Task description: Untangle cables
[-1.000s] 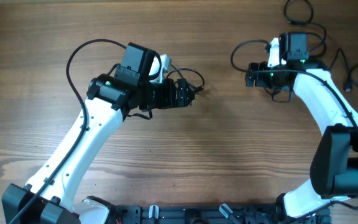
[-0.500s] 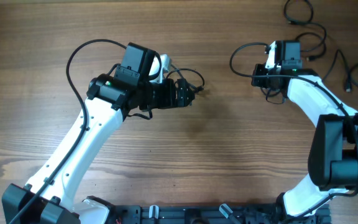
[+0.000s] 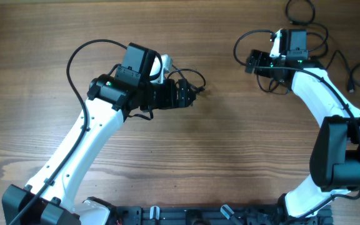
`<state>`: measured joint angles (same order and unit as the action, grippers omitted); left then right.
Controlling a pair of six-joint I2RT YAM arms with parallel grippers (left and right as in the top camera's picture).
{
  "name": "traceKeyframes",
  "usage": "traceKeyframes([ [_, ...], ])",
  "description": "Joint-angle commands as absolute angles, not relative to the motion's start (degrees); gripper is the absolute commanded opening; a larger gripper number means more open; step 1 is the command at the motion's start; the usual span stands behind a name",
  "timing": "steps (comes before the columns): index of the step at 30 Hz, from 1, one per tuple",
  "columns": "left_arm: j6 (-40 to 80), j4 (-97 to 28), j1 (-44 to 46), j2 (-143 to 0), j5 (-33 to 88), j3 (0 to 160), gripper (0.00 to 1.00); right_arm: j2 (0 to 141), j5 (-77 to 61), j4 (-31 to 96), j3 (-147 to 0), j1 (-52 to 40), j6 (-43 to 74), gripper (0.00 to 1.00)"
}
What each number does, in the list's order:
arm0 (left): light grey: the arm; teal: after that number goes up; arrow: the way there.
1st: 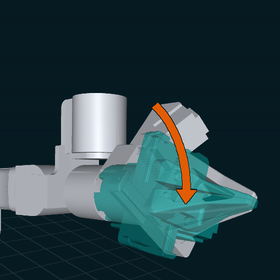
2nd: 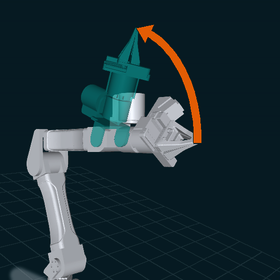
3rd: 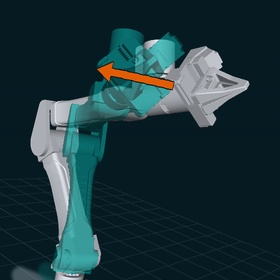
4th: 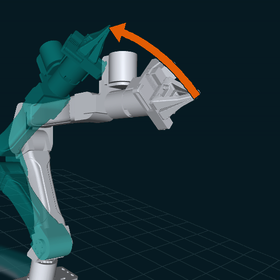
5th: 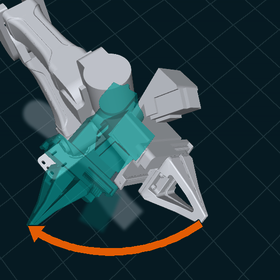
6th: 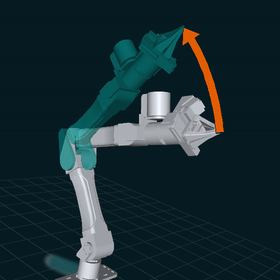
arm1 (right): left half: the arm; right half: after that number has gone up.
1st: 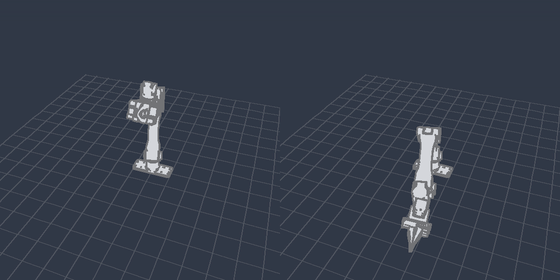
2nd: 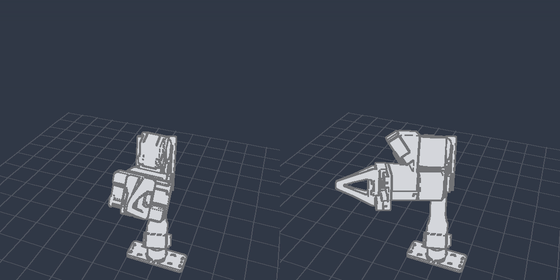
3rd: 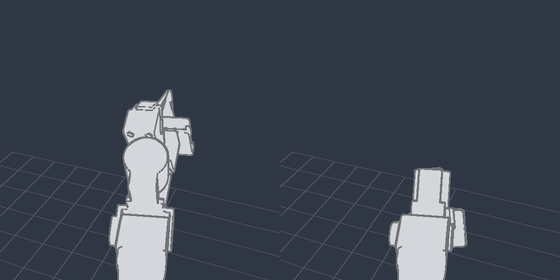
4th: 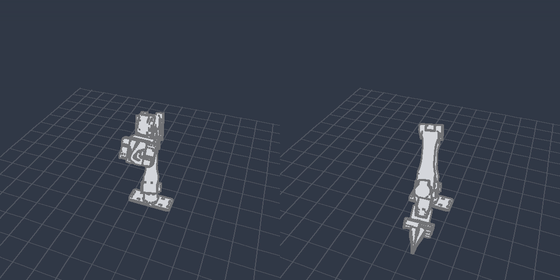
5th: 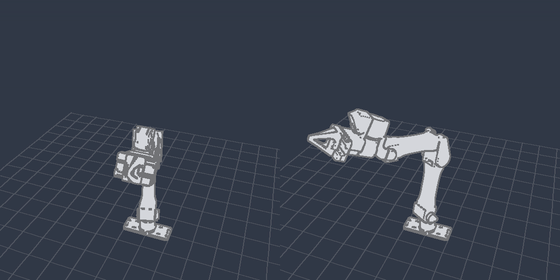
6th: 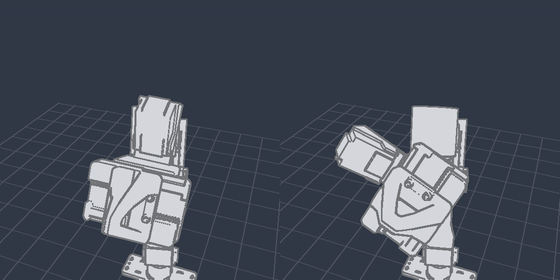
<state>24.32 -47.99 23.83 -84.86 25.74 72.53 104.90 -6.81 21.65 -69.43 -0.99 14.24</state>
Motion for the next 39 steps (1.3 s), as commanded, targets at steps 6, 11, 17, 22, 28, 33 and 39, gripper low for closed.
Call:
traceKeyframes([
  [6, 28.4, -48.3, 22.5, -85.2, 23.6, 72.3, 1.00, 86.5, -26.8, 29.4, -70.5, -1.1, 18.5, 1.00],
  [11, 33.3, -53.3, 12.6, -85.2, 22.4, 72.3, 1.00, 84.4, -40.1, 30.9, -69.9, -2.1, 24.5, 1.00],
  [17, 33.7, -60.7, 2.3, -85.2, 20.0, 72.3, 1.00, 87.4, -31.7, 30.5, -67.7, -12.1, 30.3, 1.00],
  [22, 33.7, -63.5, 0.8, -85.2, 16.6, 72.3, 1.00, 95.7, -24.8, 22.8, -67.7, -22.2, 44.5, 0.99],
  [28, 33.4, -64.8, 0.8, -85.2, 16.3, 72.3, 1.00, 107.3, -25.5, 7.9, -67.8, -26.2, 59.2, 0.98],
  [33, 33.5, -65.2, 0.8, -85.2, 16.3, 72.3, 1.00, 108.4, -16.1, 8.1, -67.8, -26.2, 48.4, 0.93],
  [39, 33.5, -65.0, 0.8, -85.2, 16.3, 72.3, 1.00, 108.0, -21.1, 7.0, -68.0, -26.2, 34.5, 0.99],
])
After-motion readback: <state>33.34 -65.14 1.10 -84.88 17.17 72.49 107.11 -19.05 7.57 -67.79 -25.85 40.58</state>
